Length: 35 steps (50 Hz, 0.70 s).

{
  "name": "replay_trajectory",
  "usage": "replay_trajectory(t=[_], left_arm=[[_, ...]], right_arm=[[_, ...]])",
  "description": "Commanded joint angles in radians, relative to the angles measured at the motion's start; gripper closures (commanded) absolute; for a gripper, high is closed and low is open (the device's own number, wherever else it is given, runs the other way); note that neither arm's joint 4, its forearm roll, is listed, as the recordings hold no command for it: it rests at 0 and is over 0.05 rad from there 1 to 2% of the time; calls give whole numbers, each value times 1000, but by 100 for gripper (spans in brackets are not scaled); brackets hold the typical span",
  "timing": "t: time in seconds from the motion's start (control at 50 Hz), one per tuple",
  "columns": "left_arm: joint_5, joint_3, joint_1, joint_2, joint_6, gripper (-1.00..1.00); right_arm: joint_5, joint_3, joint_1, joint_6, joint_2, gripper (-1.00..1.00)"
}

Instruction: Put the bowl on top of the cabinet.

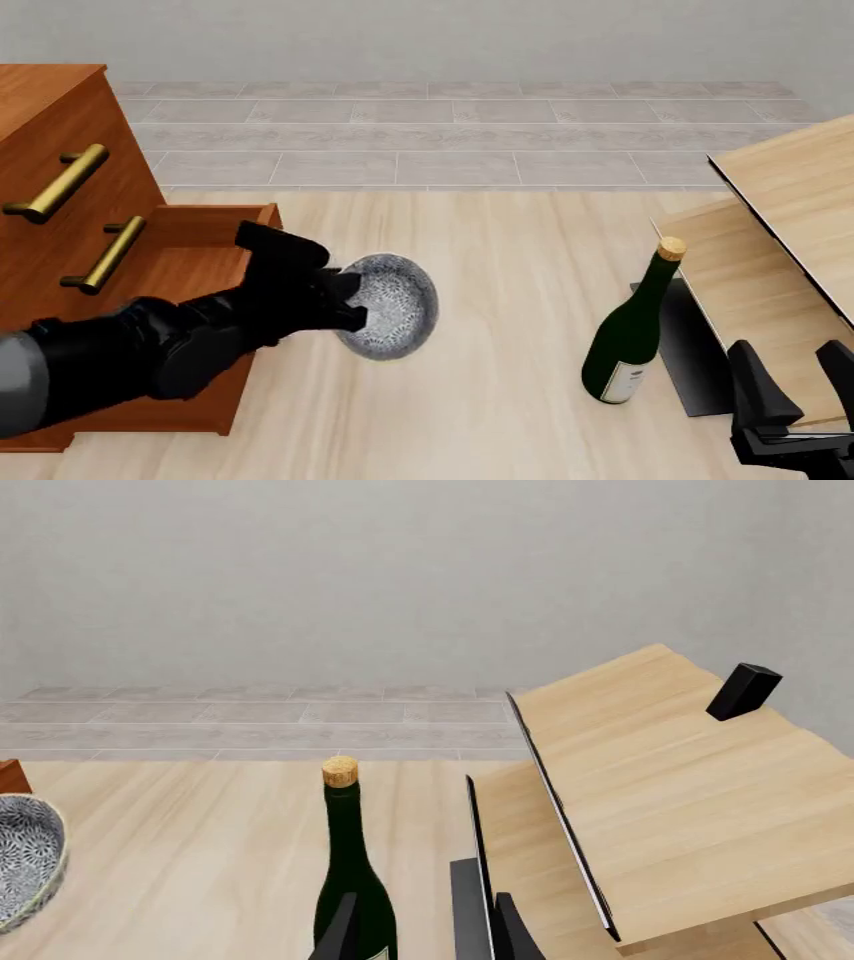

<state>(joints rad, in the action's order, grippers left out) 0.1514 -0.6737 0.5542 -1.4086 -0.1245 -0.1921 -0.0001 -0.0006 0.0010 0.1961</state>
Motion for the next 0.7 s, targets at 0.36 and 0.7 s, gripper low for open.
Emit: replay_trajectory(t=[0.36,0.7], left_arm=[[-225,-84,-174,461,-60,100],[-258,-143,-411,662,-92,100]], right_arm=[[0,0,0,0,0,-100],[0,0,0,0,0,-100]])
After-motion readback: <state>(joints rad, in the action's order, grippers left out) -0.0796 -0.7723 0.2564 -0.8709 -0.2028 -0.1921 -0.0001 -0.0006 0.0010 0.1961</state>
